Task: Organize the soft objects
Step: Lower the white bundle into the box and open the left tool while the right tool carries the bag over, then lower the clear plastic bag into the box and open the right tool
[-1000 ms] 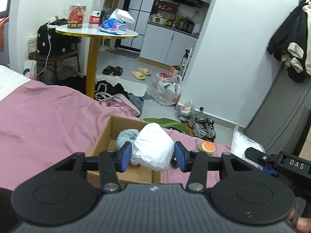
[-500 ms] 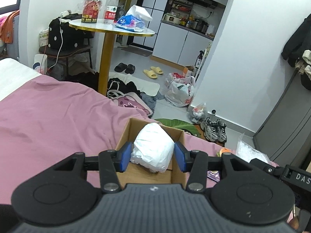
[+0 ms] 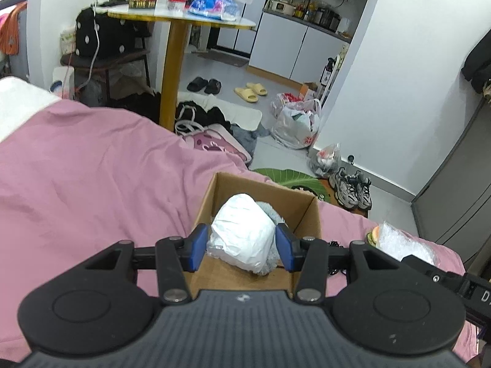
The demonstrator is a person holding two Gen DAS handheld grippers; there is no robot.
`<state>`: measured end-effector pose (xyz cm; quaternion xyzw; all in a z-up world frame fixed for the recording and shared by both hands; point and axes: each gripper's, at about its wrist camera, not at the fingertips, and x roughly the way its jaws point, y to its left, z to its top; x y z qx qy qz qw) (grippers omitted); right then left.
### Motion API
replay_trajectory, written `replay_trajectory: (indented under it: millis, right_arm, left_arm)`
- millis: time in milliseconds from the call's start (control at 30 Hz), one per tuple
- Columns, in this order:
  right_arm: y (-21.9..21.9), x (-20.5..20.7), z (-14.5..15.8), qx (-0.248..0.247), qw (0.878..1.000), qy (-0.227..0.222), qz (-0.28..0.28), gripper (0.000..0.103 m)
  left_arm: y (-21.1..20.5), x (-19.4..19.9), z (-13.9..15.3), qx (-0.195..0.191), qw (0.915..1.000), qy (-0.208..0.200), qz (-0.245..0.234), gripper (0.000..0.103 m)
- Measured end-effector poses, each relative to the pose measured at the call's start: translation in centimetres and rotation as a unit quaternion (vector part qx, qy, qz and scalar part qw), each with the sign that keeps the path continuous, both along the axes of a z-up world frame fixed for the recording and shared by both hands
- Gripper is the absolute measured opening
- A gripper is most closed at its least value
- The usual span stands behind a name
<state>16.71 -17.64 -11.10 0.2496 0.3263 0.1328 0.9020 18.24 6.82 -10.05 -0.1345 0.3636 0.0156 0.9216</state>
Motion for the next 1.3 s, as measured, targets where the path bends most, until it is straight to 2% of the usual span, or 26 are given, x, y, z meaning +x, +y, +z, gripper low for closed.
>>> replay_trajectory:
  millis: [100, 267, 400, 467, 767, 900, 1000, 1133, 1233, 1300]
  right_arm:
    - [0.2, 0.8, -0.6, 0.014, 1.0, 0.011, -0.002, 0.025]
    - [0.7, 1.8, -1.5, 0.005, 1.0, 0.016, -0.001, 0.025]
    - [1.1, 2.5, -2.1, -0.002, 1.0, 0.022, -0.004, 0.025]
    - [1.3, 2.9, -2.1, -0.002, 1.0, 0.025, -0.004, 0.025]
    - [2.8, 3.8, -2.2, -0.024, 0.999, 0.024, 0.004, 0.025]
    - [3.6, 3.8, -1.9, -0.027, 0.999, 0.021, 0.011, 0.025]
    - [4.0, 3.6, -1.6, -0.028, 0.999, 0.021, 0.011, 0.025]
    - [4.7, 3.4, -1.1, -0.035, 0.999, 0.017, 0.02, 0.025]
    - [5.4, 3.2, -1.1, -0.034, 0.999, 0.02, 0.025, 0.025]
    - [5.6, 3.2, -1.2, -0.019, 0.999, 0.026, 0.026, 0.025]
  left_arm:
    - [0.1, 1.2, -1.3, 0.003, 0.9999, 0.012, -0.006, 0.047]
    - [0.0, 3.0, -3.4, 0.008, 0.9988, 0.046, -0.012, 0.047]
    - [-0.8, 4.1, -5.1, 0.034, 0.9969, 0.065, -0.028, 0.047]
    - [-0.7, 4.6, -5.9, 0.03, 0.9958, 0.081, -0.032, 0.047]
    - [-0.2, 5.6, -6.9, 0.034, 0.993, 0.112, -0.012, 0.049]
    - [0.2, 5.8, -6.4, 0.016, 0.9947, 0.101, 0.001, 0.054]
    - [0.8, 5.4, -5.7, -0.002, 0.9963, 0.086, 0.009, 0.054]
    - [1.2, 4.9, -4.7, -0.008, 0.9976, 0.067, 0.015, 0.055]
    - [2.0, 4.4, -3.9, -0.019, 0.9979, 0.048, 0.039, 0.063]
    - [2.8, 4.0, -3.5, -0.027, 0.9974, 0.037, 0.056, 0.075]
